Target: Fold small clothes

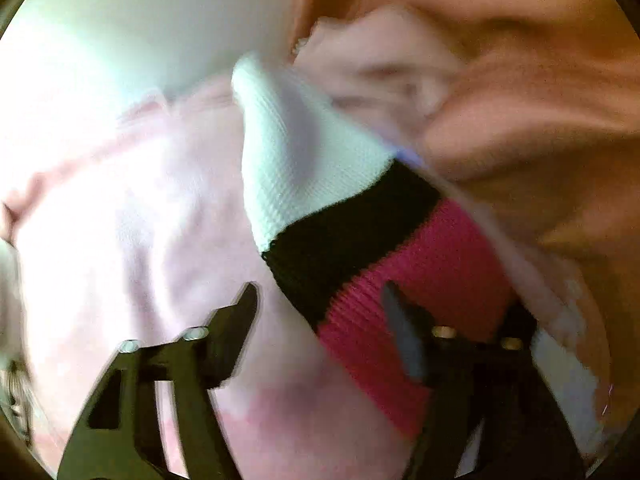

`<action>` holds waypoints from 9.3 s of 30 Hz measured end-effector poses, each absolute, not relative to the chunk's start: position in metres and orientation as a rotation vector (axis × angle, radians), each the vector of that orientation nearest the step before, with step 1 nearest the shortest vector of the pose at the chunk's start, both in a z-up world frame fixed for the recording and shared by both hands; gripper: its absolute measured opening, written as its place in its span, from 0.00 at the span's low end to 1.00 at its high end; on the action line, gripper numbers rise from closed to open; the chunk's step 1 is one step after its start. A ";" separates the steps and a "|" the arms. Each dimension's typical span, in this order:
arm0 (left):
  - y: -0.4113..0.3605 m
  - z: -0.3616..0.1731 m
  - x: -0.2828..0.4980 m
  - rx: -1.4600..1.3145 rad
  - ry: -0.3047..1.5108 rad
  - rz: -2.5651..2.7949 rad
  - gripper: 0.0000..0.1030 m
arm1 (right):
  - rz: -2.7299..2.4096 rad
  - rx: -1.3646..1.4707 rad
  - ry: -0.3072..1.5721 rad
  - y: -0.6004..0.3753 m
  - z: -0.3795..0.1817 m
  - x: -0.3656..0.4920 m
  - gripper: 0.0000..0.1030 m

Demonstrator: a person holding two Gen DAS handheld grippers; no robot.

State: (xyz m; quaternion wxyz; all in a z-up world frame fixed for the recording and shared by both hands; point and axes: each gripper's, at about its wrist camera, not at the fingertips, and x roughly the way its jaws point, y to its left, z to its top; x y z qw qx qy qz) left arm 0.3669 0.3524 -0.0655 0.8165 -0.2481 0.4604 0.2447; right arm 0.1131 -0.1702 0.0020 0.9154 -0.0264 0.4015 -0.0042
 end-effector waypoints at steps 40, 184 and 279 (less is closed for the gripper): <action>0.120 0.018 0.165 0.120 0.761 0.203 0.85 | 0.462 -0.303 0.777 -0.049 -0.003 0.142 0.71; 0.107 -0.059 0.289 -0.269 1.046 0.097 0.19 | 0.500 -0.101 1.007 0.022 -0.061 0.388 0.03; 0.144 0.036 -0.070 -0.237 1.059 -0.327 0.03 | 0.146 0.517 0.862 -0.270 -0.020 -0.222 0.10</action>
